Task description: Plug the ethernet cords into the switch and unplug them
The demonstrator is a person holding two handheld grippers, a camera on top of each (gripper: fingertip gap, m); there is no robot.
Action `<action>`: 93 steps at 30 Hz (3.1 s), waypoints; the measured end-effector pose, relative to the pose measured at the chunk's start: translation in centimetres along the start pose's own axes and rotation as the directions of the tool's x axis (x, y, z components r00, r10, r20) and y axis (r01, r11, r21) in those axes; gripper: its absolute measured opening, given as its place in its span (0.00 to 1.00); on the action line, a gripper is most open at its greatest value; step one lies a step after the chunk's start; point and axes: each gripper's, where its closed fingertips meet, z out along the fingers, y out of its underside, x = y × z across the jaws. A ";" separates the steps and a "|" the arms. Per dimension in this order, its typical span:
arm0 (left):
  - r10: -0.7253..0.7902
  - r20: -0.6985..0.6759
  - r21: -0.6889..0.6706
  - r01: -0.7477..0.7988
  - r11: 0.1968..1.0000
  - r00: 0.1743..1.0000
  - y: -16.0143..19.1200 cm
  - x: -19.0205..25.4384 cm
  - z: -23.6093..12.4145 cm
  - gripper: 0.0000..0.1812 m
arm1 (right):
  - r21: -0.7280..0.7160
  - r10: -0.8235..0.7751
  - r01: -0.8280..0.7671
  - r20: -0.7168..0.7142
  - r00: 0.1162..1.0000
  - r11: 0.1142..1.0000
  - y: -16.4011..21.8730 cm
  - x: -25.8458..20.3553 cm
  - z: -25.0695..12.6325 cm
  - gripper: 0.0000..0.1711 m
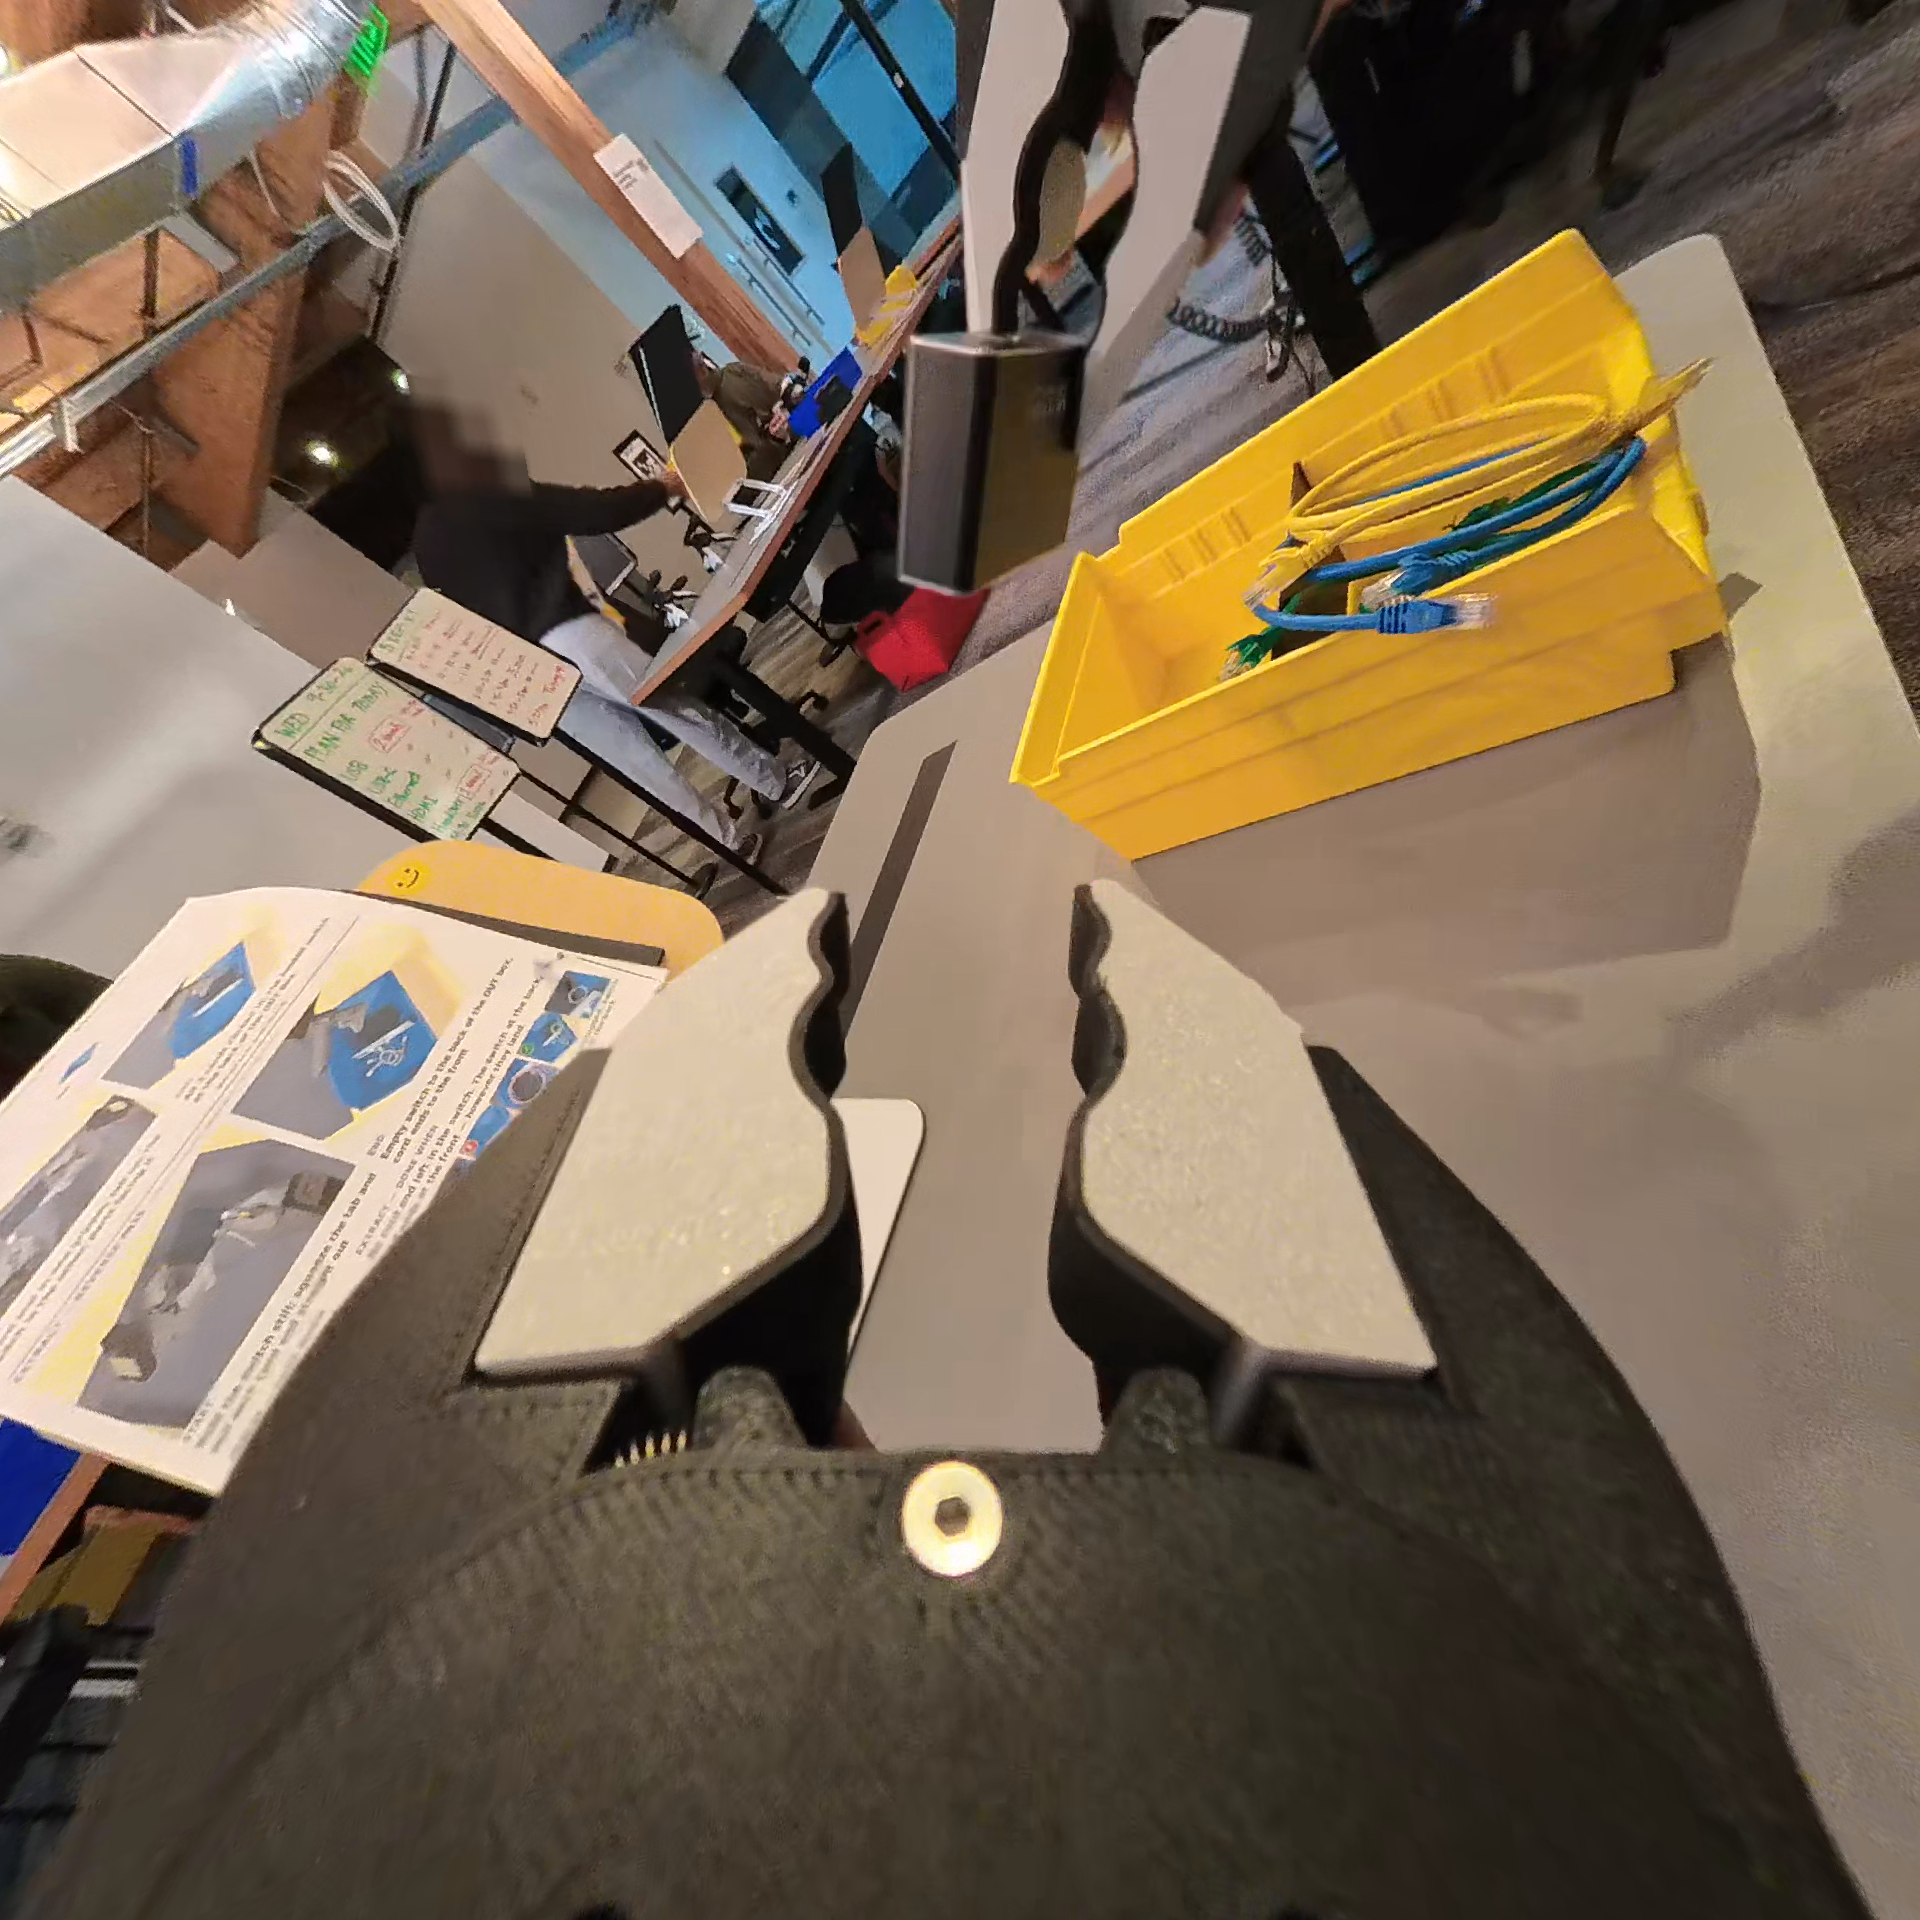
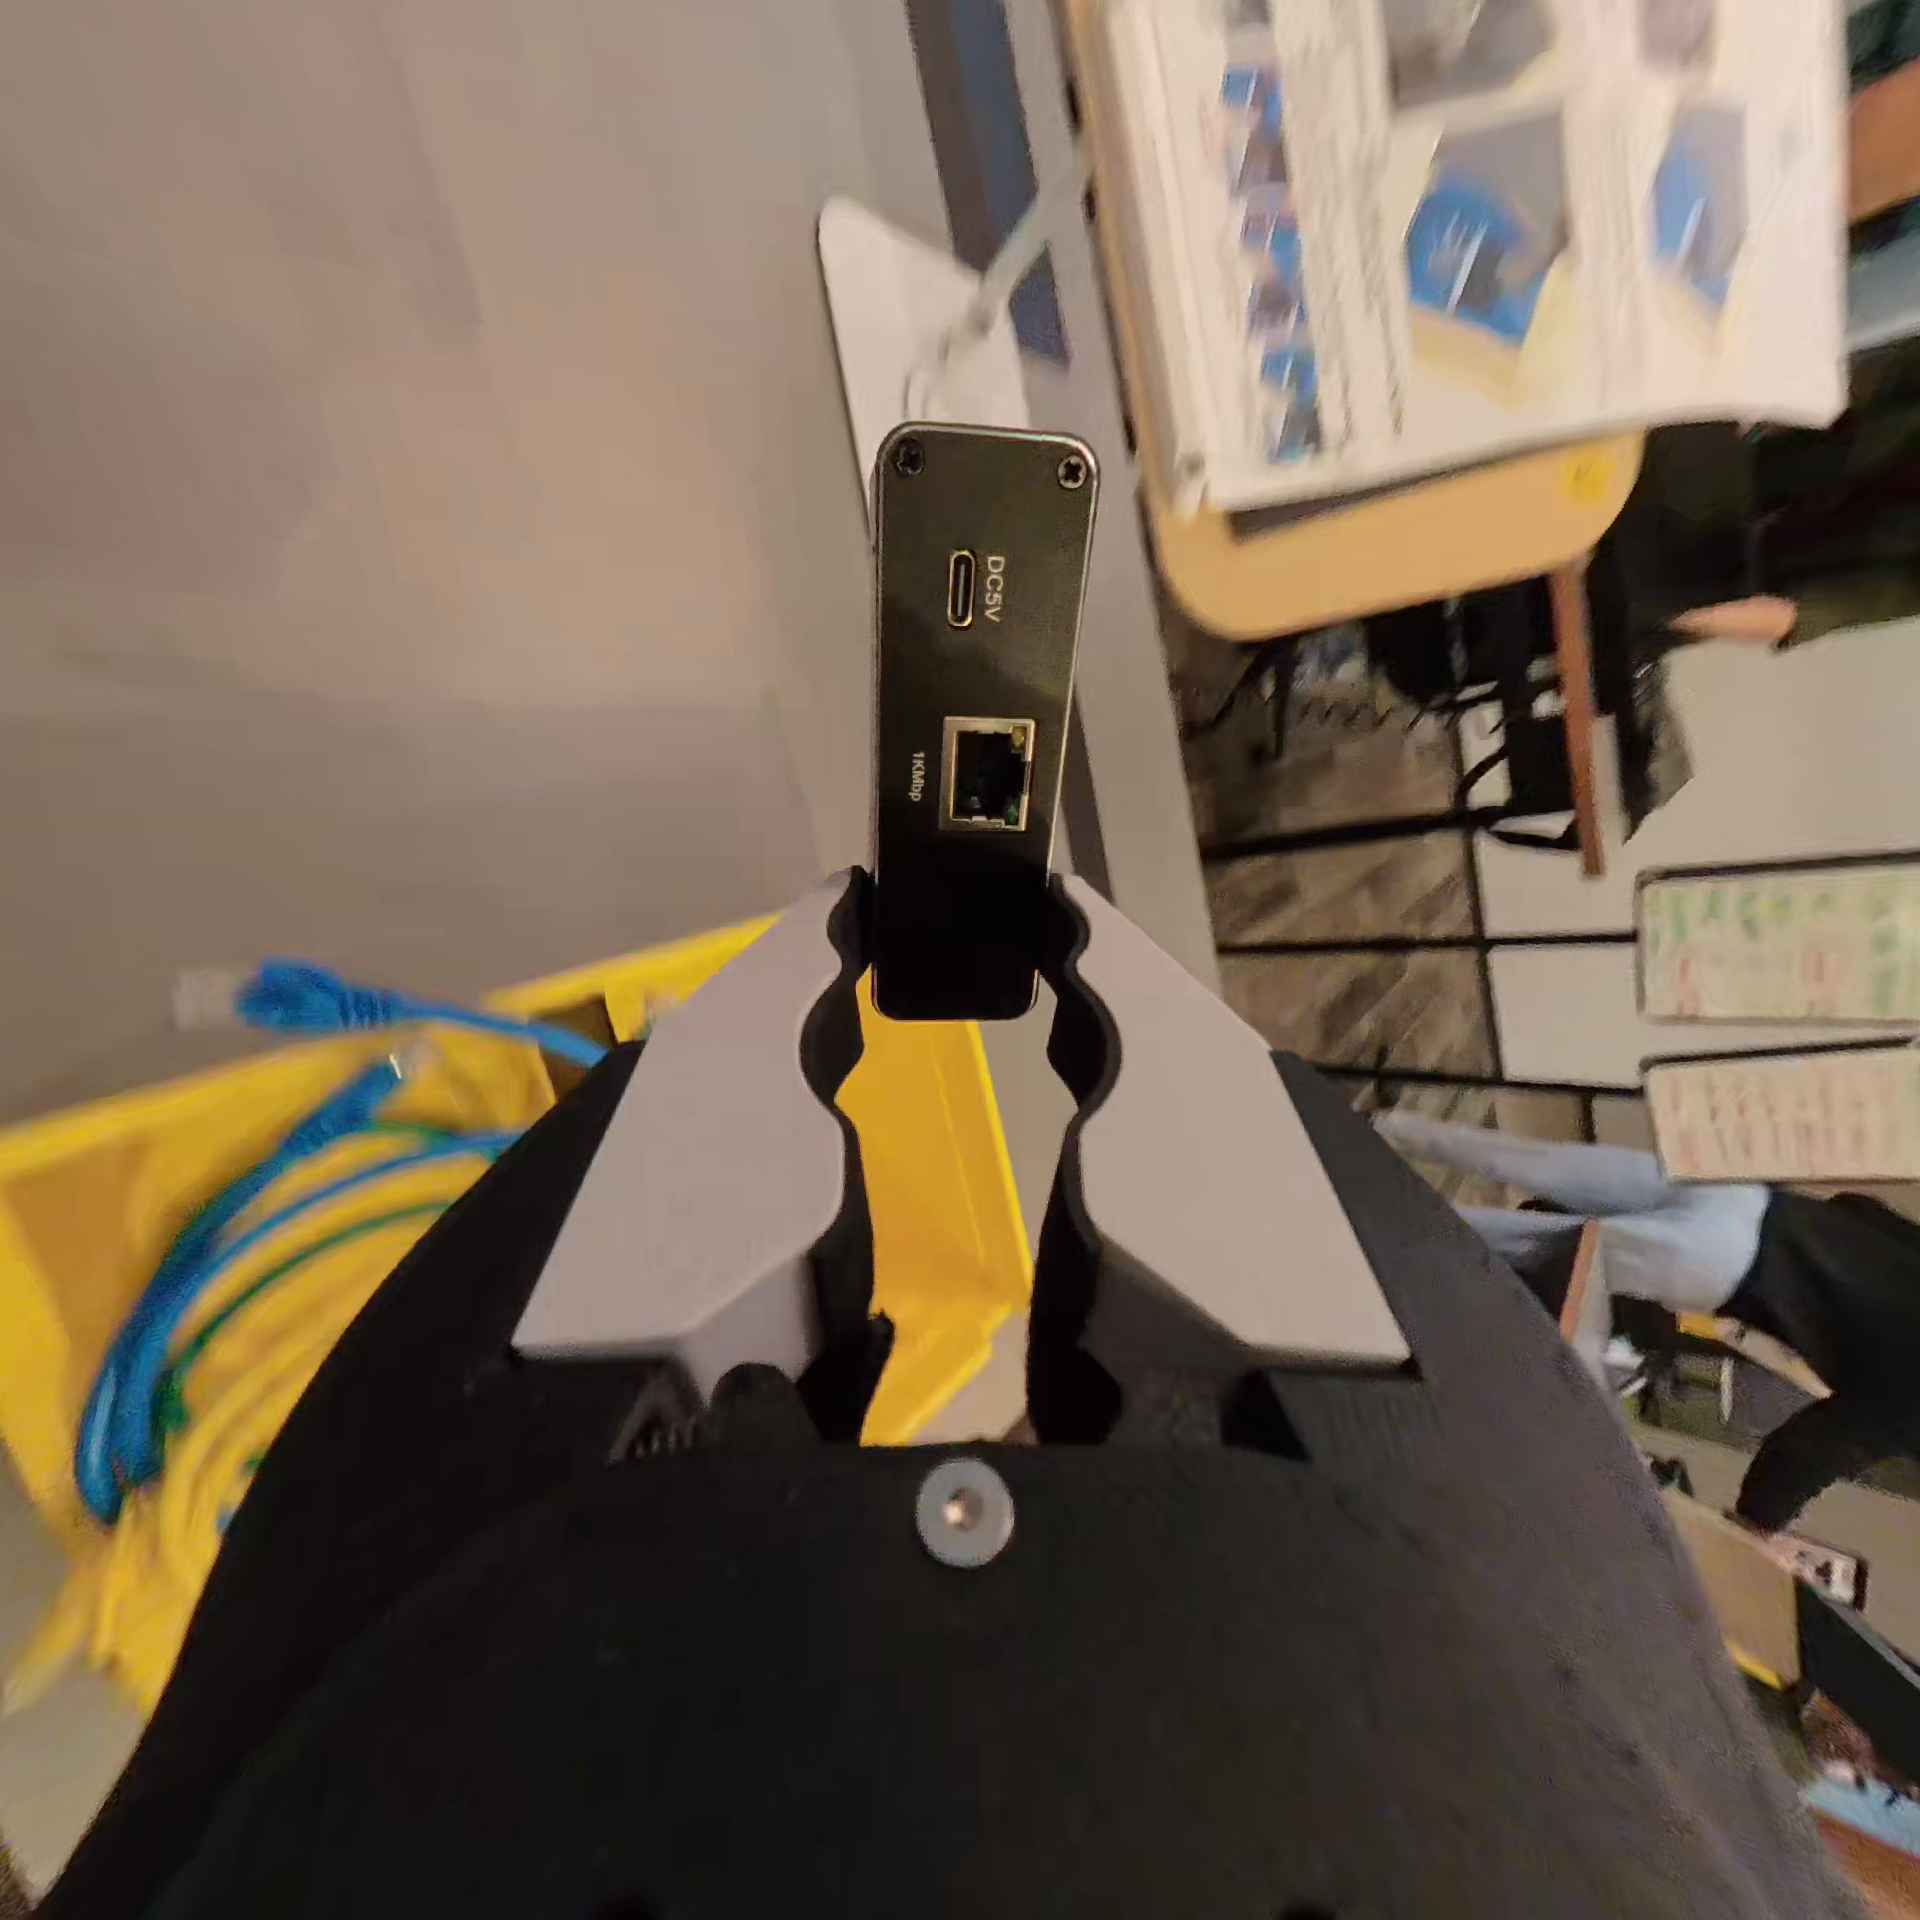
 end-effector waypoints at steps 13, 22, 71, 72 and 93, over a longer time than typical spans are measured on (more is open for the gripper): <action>0.024 -0.020 -0.090 -0.026 0.996 0.999 2.7 0.8 1.1 0.22 | -0.301 0.148 -0.030 0.380 0.913 0.953 14.8 -1.6 4.8 0.17; 0.019 -0.017 -0.121 -0.021 0.992 1.000 4.3 0.3 1.2 0.21 | -0.418 0.286 0.012 0.641 0.713 0.908 18.2 -6.6 8.4 0.17; -0.159 0.051 -0.191 0.166 0.968 0.986 6.5 -4.7 -1.1 0.29 | -0.450 0.334 -0.128 0.415 0.846 0.884 18.2 -2.4 9.6 0.39; -0.161 0.080 -0.212 0.175 0.962 0.984 6.8 -5.7 -1.9 0.31 | -0.427 0.331 -0.163 0.356 0.874 0.890 17.7 -1.1 8.7 0.39; -0.260 0.776 -0.467 0.800 0.377 0.575 30.1 -7.1 -37.1 0.51 | -0.099 0.841 -0.852 -0.141 0.523 0.514 25.1 -4.9 -5.0 0.52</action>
